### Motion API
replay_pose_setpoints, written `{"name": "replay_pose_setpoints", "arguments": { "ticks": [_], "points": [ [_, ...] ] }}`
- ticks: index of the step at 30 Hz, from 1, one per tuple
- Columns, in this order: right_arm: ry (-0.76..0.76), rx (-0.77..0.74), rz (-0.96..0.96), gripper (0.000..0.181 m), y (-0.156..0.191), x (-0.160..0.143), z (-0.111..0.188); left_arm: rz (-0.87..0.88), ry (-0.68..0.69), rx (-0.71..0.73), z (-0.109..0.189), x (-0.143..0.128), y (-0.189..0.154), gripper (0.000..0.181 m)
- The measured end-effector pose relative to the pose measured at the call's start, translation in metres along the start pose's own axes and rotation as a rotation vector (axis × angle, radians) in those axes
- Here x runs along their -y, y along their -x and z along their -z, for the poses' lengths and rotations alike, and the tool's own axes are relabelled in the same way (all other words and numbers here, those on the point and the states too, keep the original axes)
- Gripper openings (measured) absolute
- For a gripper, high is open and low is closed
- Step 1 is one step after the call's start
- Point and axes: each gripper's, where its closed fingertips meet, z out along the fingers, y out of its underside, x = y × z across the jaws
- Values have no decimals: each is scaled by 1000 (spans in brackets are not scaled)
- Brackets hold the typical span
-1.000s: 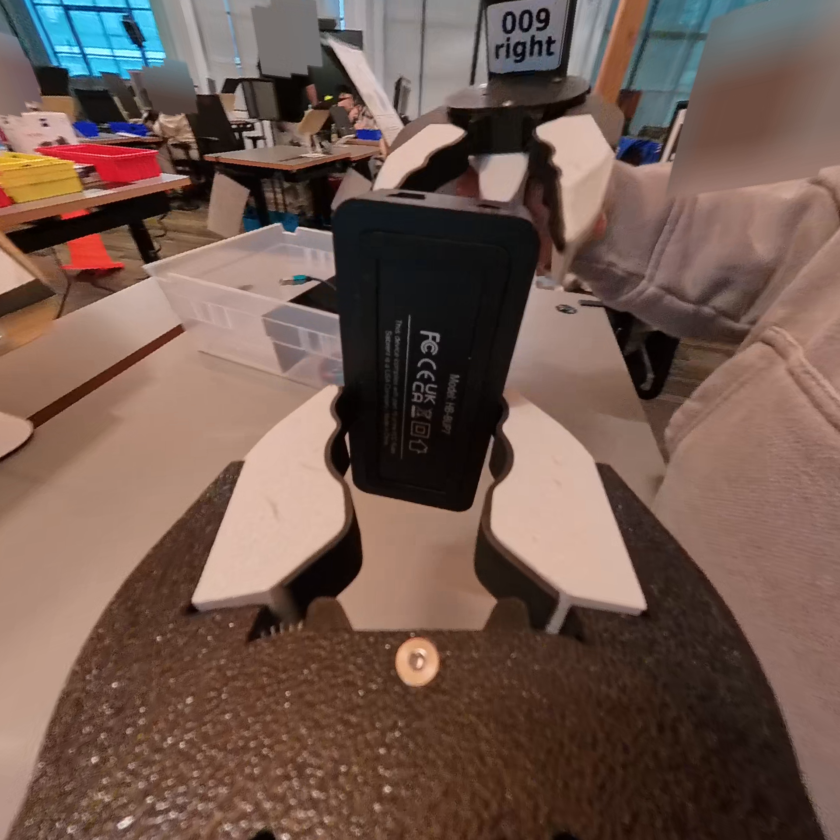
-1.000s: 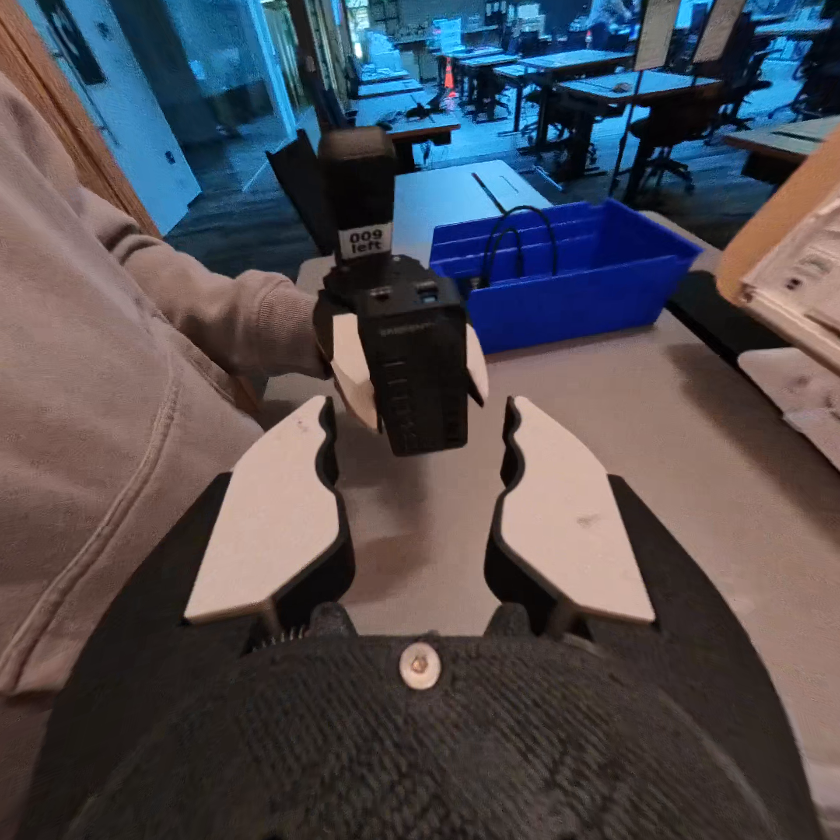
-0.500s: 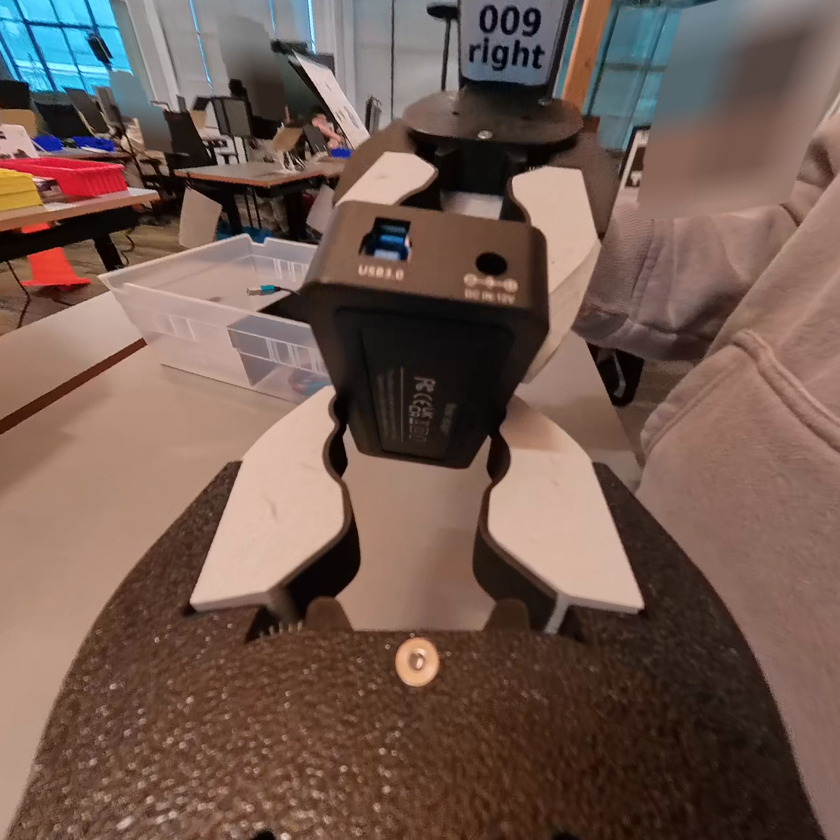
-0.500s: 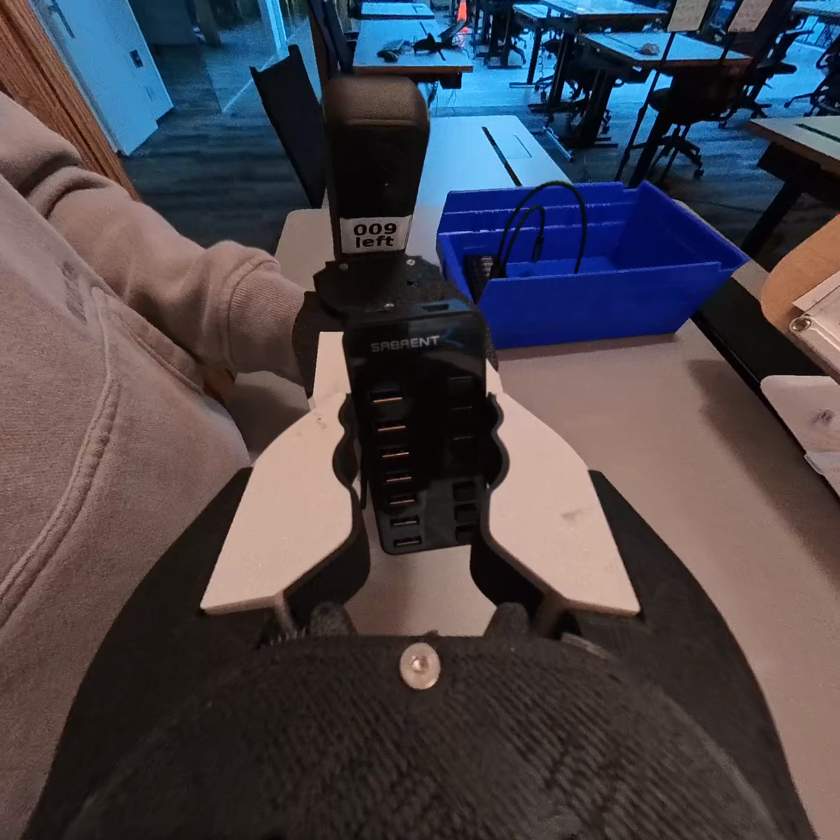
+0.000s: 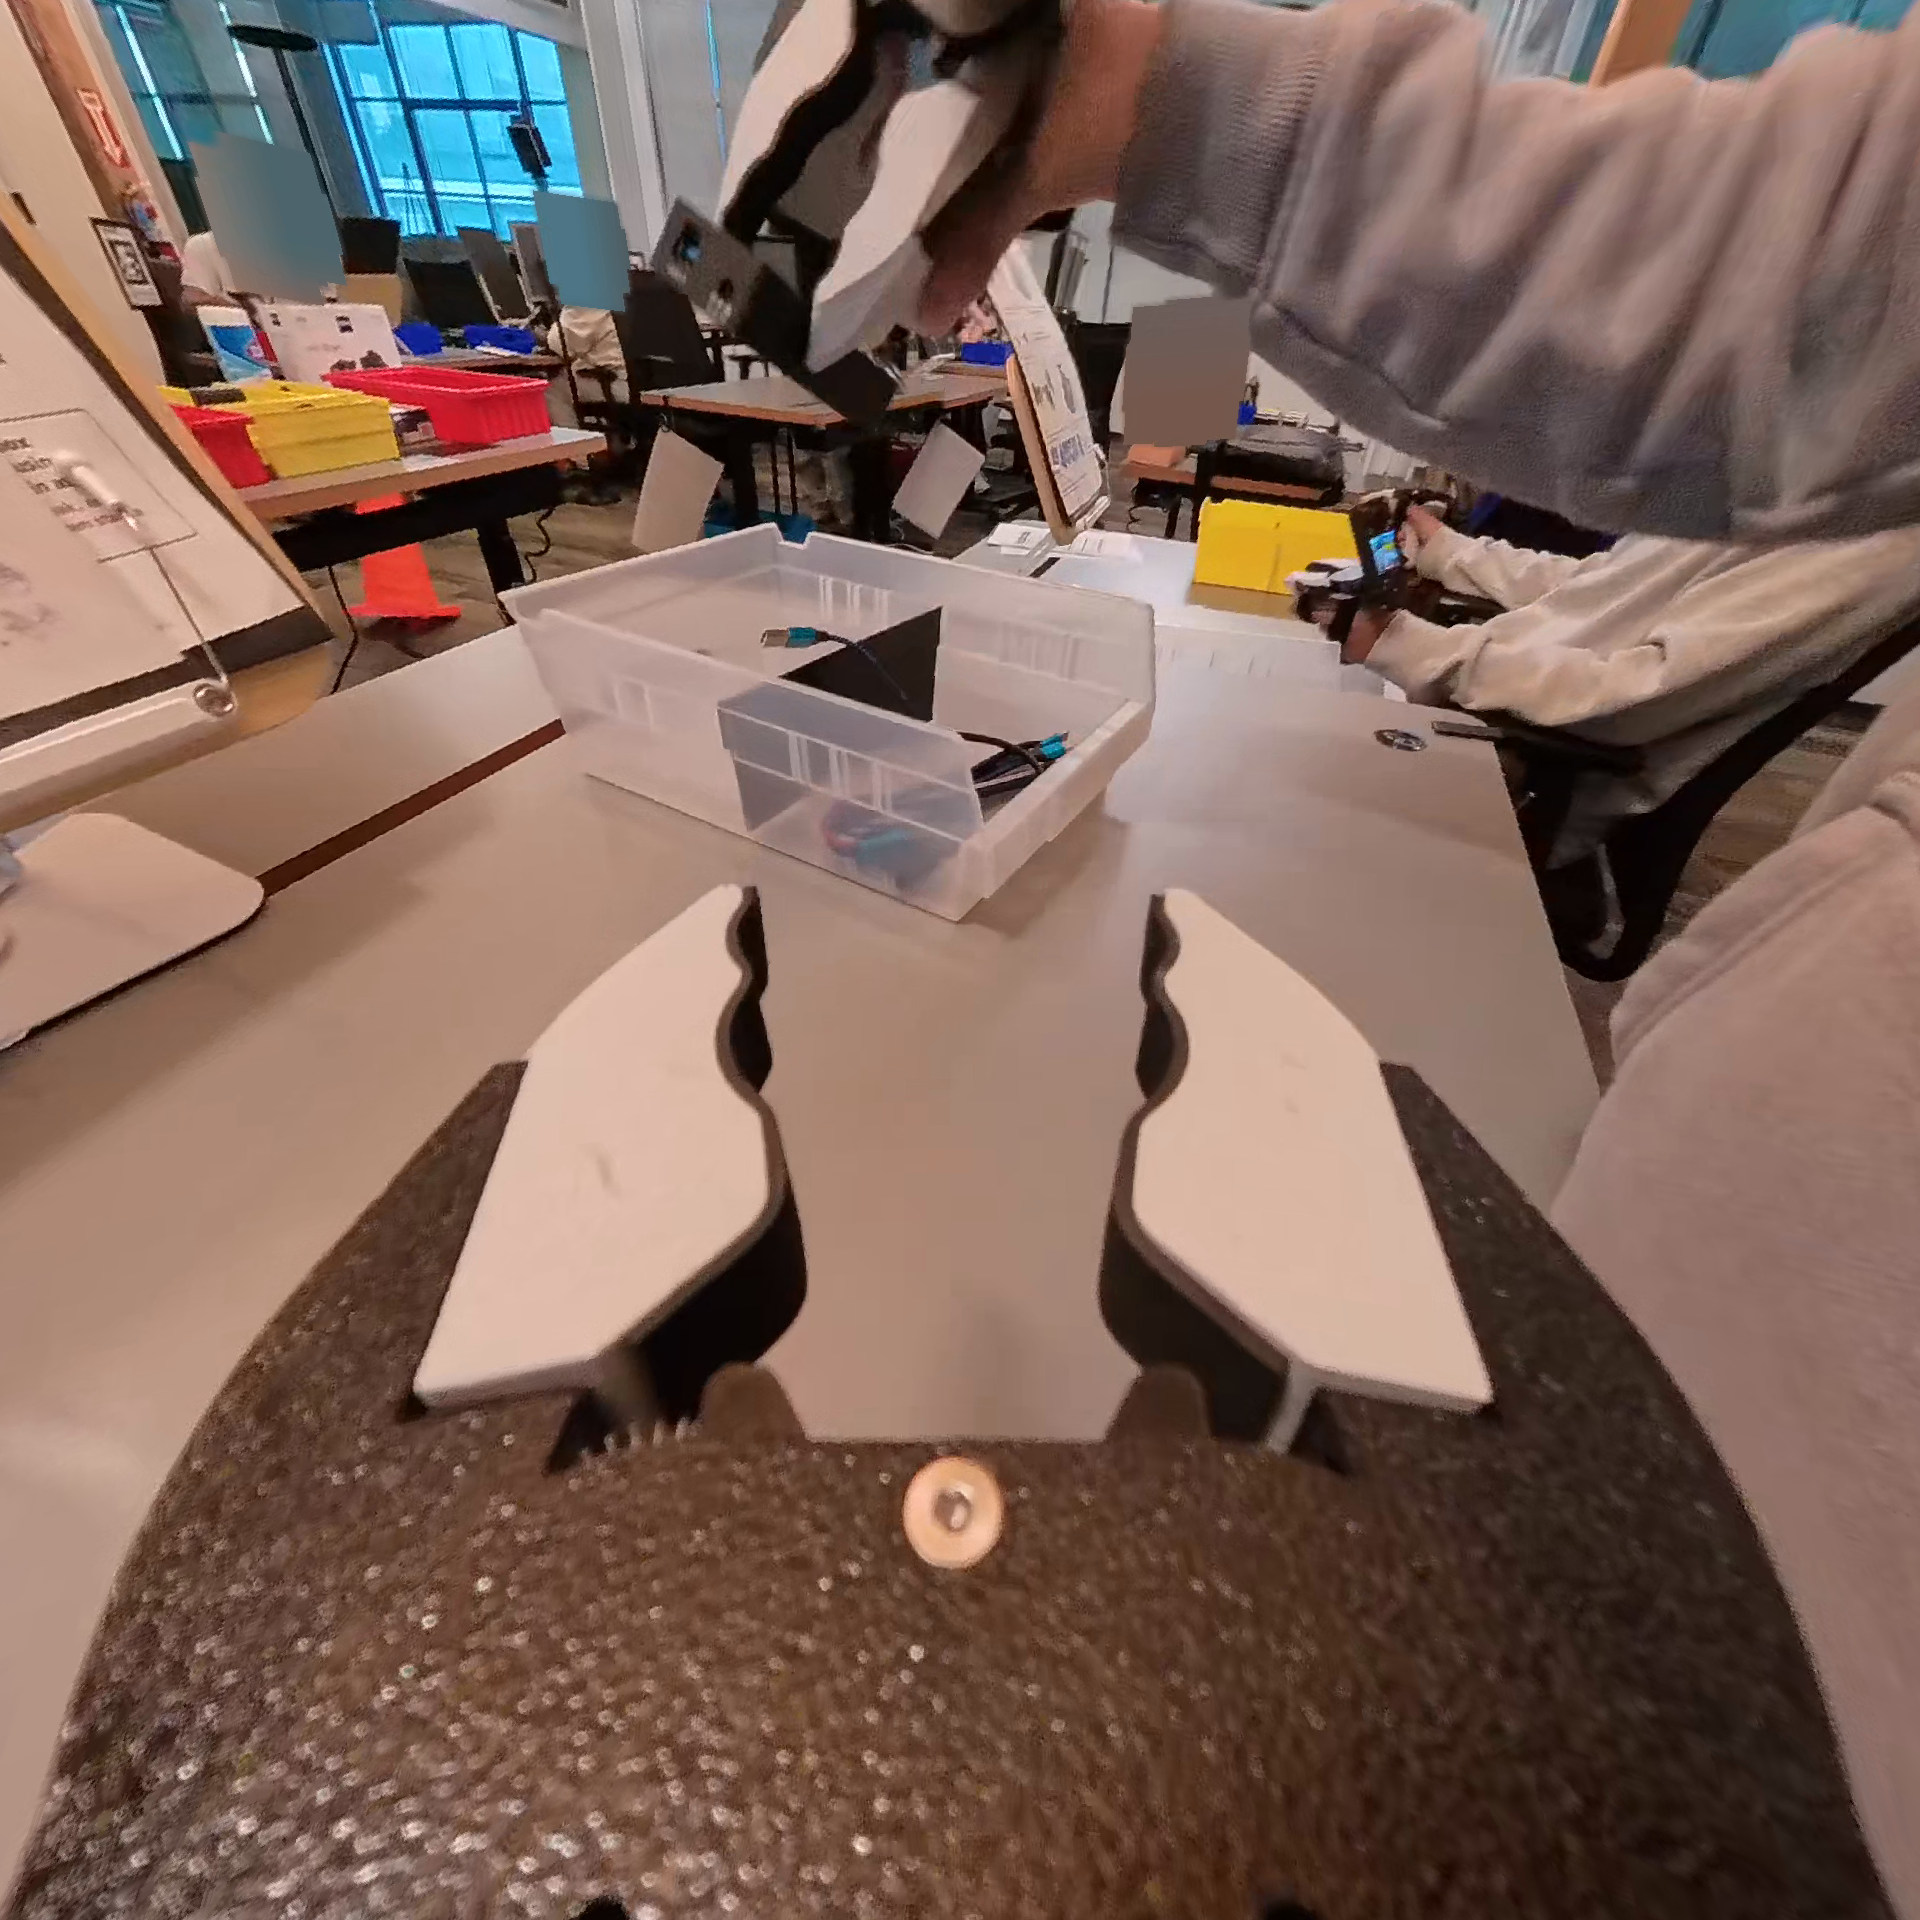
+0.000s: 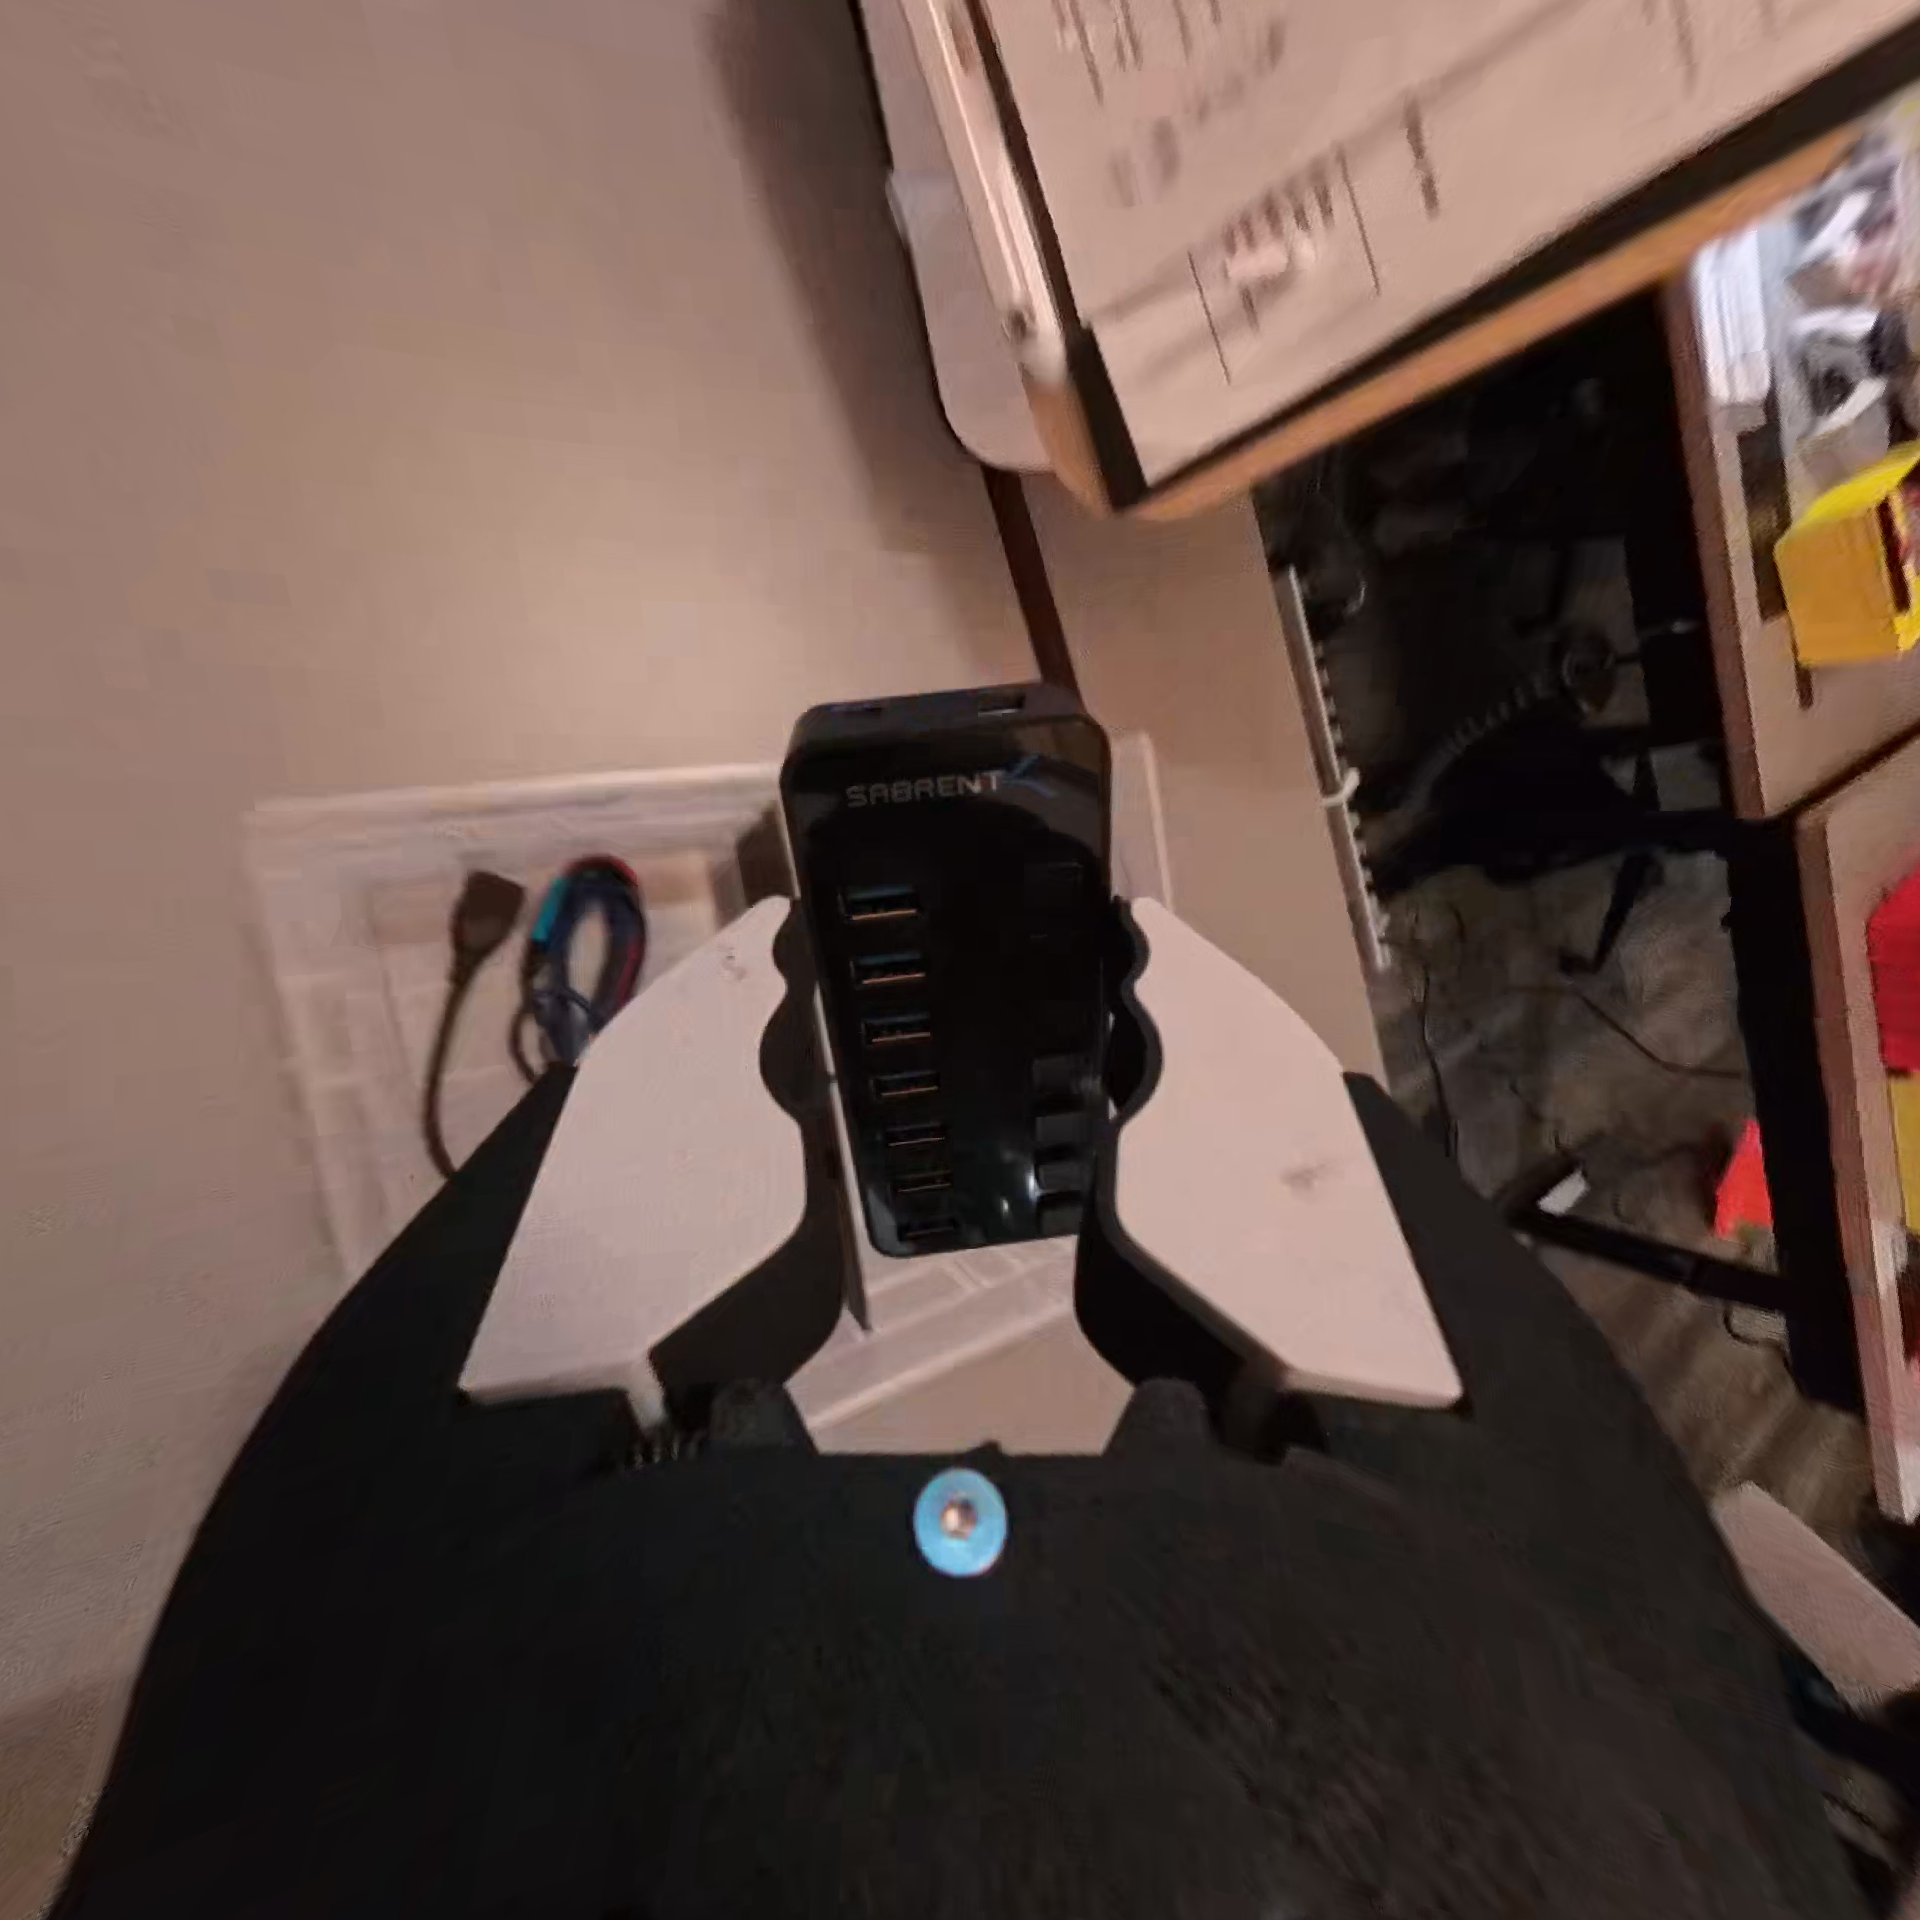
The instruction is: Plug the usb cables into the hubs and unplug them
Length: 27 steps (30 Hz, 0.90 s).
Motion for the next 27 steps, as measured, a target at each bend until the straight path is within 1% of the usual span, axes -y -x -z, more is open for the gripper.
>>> {"name": "replay_pose_setpoints", "arguments": {
  "ticks": [1, 3, 5, 6, 8, 9, 12, 14, 15, 17, 20, 22, 24, 27],
  "points": [
    [62, 4, -5, 55, -13, -15, -11, 5, 3, 12, 1, -1, 1, 68],
    [178, 2, 8, 55, -36, -45, -39, 14, 19, 39, 3, -5, 5, 67],
    [287, 53, -20, 55, -44, -74, -71, 13, 43, 81, 6, -8, 11, 67],
    [313, 67, -26, 55, -44, -82, -86, 12, 64, 115, 9, -10, 16, 66],
    [370, 140, -86, 55, -35, -99, -116, 11, 149, 234, 18, -18, 33, 65],
    [404, 153, -87, 55, -32, -107, -128, 9, 199, 298, 25, -22, 42, 65],
    [483, 234, -74, 55, -14, -128, -155, 13, 283, 491, 53, -27, 67, 64],
    [521, 290, -81, 55, -1, -139, -167, 32, 328, 617, 75, -31, 82, 64],
    [533, 306, -83, 55, 3, -144, -172, 48, 345, 665, 86, -34, 87, 63],
    [566, 342, -102, 55, 11, -152, -177, 79, 334, 715, 101, -35, 93, 63],
    [585, 368, -160, 55, 11, -151, -176, 129, 291, 768, 119, -34, 98, 62],
    [604, 329, -152, 66, 2, -150, -171, 148, 282, 795, 129, -36, 100, 62],
    [595, 314, -152, 66, -4, -145, -162, 154, 290, 805, 135, -38, 101, 62],
    [572, 228, -170, 82, -18, -138, -146, 153, 282, 798, 140, -38, 101, 62]
  ]
}}
